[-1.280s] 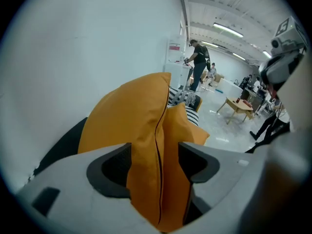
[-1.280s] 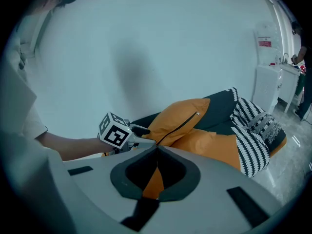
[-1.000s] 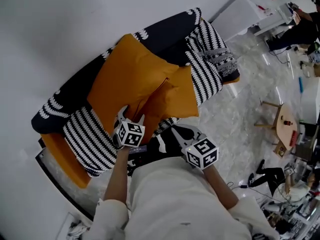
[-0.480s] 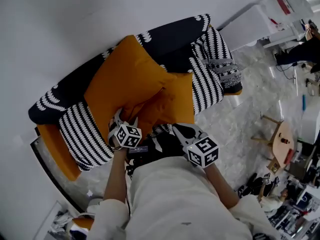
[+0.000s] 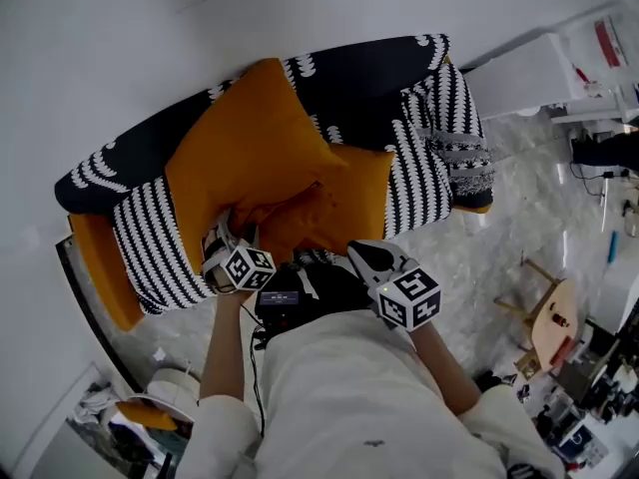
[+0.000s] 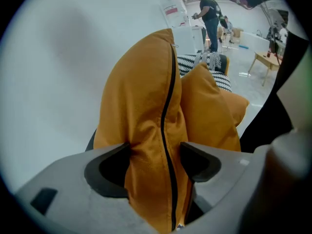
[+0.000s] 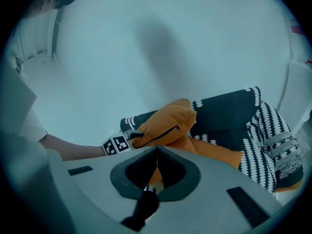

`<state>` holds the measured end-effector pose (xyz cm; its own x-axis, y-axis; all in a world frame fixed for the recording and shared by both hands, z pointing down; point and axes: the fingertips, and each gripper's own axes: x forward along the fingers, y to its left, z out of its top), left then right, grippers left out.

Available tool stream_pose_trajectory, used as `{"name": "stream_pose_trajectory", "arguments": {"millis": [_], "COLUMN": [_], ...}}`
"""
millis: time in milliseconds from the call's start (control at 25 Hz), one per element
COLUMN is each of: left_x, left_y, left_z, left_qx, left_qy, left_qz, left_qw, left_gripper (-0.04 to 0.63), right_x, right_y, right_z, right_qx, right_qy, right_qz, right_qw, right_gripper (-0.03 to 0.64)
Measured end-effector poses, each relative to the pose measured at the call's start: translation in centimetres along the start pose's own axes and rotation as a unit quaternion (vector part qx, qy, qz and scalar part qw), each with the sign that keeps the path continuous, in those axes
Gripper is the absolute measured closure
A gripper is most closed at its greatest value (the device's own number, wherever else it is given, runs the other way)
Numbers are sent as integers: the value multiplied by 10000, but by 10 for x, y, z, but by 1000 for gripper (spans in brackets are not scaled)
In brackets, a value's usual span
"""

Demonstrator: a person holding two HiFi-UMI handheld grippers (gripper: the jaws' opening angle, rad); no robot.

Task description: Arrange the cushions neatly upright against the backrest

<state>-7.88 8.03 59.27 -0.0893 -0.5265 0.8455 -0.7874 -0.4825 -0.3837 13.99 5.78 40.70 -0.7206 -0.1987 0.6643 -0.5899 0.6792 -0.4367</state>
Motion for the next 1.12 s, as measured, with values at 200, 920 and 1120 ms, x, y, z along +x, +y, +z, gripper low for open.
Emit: {"name": "stream_pose_trajectory", "arguments": {"millis": [200,920,1120], "left_x": [4,-18,-32], "left_y": [11,23,38], "left_z": [-3,-5,-9], "left_qx": [-178,-784,-1339], "left_qy": [271,173,7], "left_qz": [456,22,-350], "left_qw": [9984,9968,9904], "left_gripper": [275,493,531], "right_x": [13,32,44], "right_y": [-4,42,70], "right_z": [5,15,27], "right_qx": [44,9,-37], "right_qy": [-1,-282,-497], "right_qz": [328,639,673], "right_qw": [9995,9976,9965], "right_gripper": [609,609,609]}}
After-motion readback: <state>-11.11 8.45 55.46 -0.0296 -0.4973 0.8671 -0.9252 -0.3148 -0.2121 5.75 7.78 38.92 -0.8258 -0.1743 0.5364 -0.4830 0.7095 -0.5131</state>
